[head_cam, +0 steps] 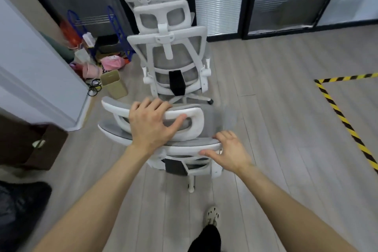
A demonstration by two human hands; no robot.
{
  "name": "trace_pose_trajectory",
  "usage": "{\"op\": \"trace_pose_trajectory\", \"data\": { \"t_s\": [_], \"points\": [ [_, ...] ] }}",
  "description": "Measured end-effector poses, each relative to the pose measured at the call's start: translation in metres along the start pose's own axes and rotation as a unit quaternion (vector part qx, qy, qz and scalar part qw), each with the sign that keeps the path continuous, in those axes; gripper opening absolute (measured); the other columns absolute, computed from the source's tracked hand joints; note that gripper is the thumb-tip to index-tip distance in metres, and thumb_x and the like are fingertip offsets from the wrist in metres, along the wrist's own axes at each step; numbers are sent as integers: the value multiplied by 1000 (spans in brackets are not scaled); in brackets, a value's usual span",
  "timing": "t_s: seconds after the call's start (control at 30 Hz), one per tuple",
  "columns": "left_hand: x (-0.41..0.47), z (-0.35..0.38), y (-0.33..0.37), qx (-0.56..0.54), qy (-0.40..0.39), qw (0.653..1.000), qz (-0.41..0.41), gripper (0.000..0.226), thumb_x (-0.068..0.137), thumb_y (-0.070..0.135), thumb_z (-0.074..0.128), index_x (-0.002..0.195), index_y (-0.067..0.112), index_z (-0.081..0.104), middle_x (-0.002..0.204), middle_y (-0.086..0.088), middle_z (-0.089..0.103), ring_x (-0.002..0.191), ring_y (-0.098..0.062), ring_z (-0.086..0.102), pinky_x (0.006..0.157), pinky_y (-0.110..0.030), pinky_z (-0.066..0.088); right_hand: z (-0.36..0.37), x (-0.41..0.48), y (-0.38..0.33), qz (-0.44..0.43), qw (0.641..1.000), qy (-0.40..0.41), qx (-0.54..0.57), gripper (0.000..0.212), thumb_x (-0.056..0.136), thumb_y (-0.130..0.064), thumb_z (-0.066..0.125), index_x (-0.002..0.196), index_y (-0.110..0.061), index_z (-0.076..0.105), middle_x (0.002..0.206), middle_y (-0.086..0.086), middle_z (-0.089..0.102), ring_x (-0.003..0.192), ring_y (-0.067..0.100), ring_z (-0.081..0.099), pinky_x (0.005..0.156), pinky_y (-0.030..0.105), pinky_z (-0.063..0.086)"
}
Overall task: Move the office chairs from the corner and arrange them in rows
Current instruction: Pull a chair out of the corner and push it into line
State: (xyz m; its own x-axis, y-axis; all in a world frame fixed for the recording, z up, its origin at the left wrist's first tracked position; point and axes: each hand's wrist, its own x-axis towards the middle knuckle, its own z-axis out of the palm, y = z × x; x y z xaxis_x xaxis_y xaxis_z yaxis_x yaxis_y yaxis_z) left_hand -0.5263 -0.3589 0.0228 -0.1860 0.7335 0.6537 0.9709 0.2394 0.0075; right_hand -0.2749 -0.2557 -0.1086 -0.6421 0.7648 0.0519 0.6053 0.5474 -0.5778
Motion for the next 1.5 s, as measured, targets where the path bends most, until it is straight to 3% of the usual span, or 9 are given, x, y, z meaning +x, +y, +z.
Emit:
{"op": "trace_pose_trajectory", "data": {
  "t_s": [0.1, 0.2, 0.4, 0.67, 0.9, 1.07, 1.3, 1.5],
  "points": [
    [-6, -6, 13, -28, -4, 999, 25, 49, 95, 73, 66, 89, 25, 73, 87, 7, 68, 84, -23, 60, 78, -43, 42, 9, -41, -1, -18, 997, 67, -19, 76, 87, -92, 57, 108, -20, 72, 106, -5, 67, 113, 21, 58, 104, 39, 51],
    [6, -4, 29, -62, 0, 997, 52, 49, 93, 73, 67, 90, 25, 75, 91, 7, 70, 87, -23, 62, 82, -43, 44, 8, -65, -4, -37, 990, 124, -51, 61, 97, -79, 62, 117, -22, 73, 112, -6, 71, 108, 21, 64, 102, 41, 52],
    [8, 3, 71, -139, 16, 982, 126, 47, 93, 70, 70, 91, 24, 76, 94, 6, 72, 89, -26, 64, 81, -44, 46, -3, -118, 6, 46, 980, 168, -96, 57, 100, -77, 60, 117, -23, 69, 109, -9, 63, 104, 17, 56, 98, 35, 51],
    [6, 12, 99, -216, -1, 951, 222, 50, 98, 71, 64, 94, 22, 73, 96, 3, 69, 89, -27, 62, 85, -46, 44, -3, -167, -4, 170, 958, 186, -137, 65, 103, -80, 48, 130, -24, 67, 122, -8, 64, 117, 20, 54, 106, 36, 50],
    [56, 35, 156, -219, -84, 929, 286, 64, 98, 85, 46, 97, 26, 71, 98, 2, 65, 94, -27, 57, 89, -47, 42, -10, -170, -2, 269, 911, 240, -199, 67, 105, -75, 33, 126, -19, 61, 119, 0, 60, 113, 25, 53, 109, 42, 47],
    [96, 65, 210, -257, -89, 900, 339, 74, 98, 90, 35, 100, 26, 72, 99, 0, 64, 95, -29, 57, 90, -48, 42, -27, -170, 34, 300, 882, 285, -227, 61, 106, -72, 37, 118, -19, 62, 109, 0, 59, 103, 26, 54, 105, 43, 48],
    [145, 110, 313, -294, -82, 867, 393, 67, 99, 88, 42, 98, 28, 71, 96, 4, 59, 92, -26, 55, 91, -48, 43, -63, -167, 117, 313, 851, 360, -222, 52, 106, -68, 53, 110, -17, 64, 102, 1, 57, 97, 27, 53, 96, 42, 47],
    [185, 153, 421, -321, -87, 838, 432, 65, 101, 85, 44, 103, 26, 73, 99, 5, 61, 93, -24, 56, 92, -46, 43, -119, -163, 206, 370, 829, 354, -225, 51, 108, -65, 50, 112, -17, 64, 107, 2, 57, 101, 29, 53, 101, 44, 46]
  ]
}}
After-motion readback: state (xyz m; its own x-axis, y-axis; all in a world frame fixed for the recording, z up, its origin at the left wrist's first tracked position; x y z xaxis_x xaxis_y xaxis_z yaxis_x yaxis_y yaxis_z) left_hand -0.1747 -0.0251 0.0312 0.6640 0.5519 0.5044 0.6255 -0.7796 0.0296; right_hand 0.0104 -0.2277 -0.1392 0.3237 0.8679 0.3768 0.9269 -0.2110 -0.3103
